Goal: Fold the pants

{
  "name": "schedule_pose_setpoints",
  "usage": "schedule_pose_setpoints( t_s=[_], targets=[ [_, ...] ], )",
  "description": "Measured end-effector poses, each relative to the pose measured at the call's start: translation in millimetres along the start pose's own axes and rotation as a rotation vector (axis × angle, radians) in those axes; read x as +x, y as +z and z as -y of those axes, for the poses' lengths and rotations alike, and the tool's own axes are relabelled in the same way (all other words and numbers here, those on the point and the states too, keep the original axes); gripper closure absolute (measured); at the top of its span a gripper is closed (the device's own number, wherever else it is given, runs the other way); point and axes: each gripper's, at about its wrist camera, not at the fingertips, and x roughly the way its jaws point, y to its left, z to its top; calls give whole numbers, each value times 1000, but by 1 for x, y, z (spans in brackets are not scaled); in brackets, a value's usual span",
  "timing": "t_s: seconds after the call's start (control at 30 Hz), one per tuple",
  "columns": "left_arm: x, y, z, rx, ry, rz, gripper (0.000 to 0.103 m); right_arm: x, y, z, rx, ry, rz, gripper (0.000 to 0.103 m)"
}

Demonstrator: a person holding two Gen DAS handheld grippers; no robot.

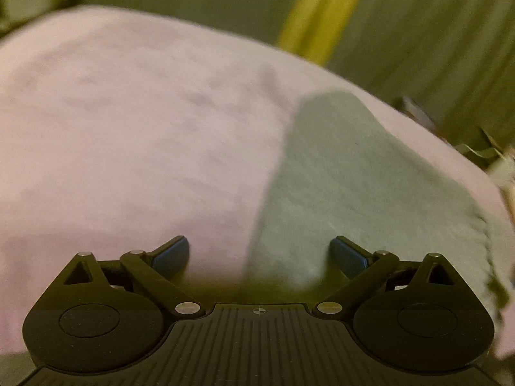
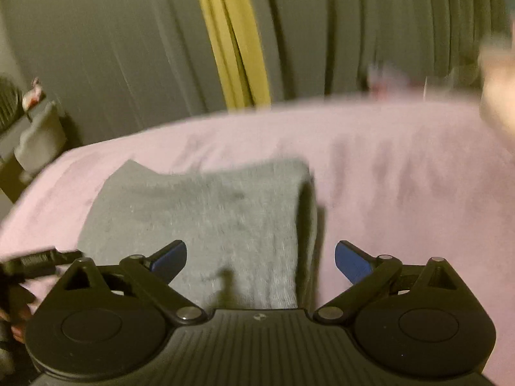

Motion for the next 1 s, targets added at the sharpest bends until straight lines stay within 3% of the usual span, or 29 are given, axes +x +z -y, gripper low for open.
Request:
schedule_pose_setpoints(
  t_s=[0.03, 0.13, 0.3, 0.5, 0.6, 0.63, 0.7, 0.73, 0.77, 0.83, 0.93, 0.97, 1.0],
  targets=[
    [4, 1, 1, 12, -8, -18, 3, 18, 6, 17, 79, 35, -90, 4],
    [11, 5, 7, 69, -39, -28, 3, 57, 12, 59, 294, 112, -229, 4],
    [28, 13, 15, 127, -90, -62, 0, 72, 12, 90, 470, 272, -155, 4],
    [42, 31, 6, 85, -201, -91, 0, 78, 12, 87, 451, 377, -170, 4],
    [47, 36, 1, 42, -283, -81, 3, 85, 14, 66, 371, 346, -177, 4],
    [48, 36, 3, 43, -304, -82, 16, 86, 14, 61, 347, 335, -170, 4],
    [57, 38, 6, 56, -313, -88, 24, 88, 16, 51, 311, 301, -142, 5],
    [58, 38, 7, 58, -320, -83, 28, 89, 18, 48, 291, 277, -130, 11],
    [59, 40, 6, 53, -331, -79, 32, 89, 19, 42, 264, 235, -118, 24],
    [59, 41, 4, 30, -377, -79, 52, 89, 20, 39, 250, 207, -100, 37],
    [59, 39, 6, 38, -382, -68, 53, 91, 18, 44, 288, 234, -104, 38],
    [59, 38, 6, 35, -380, -74, 52, 92, 19, 46, 306, 246, -108, 33],
    [62, 39, 6, 27, -375, -82, 45, 91, 18, 51, 321, 260, -106, 30]
  ],
)
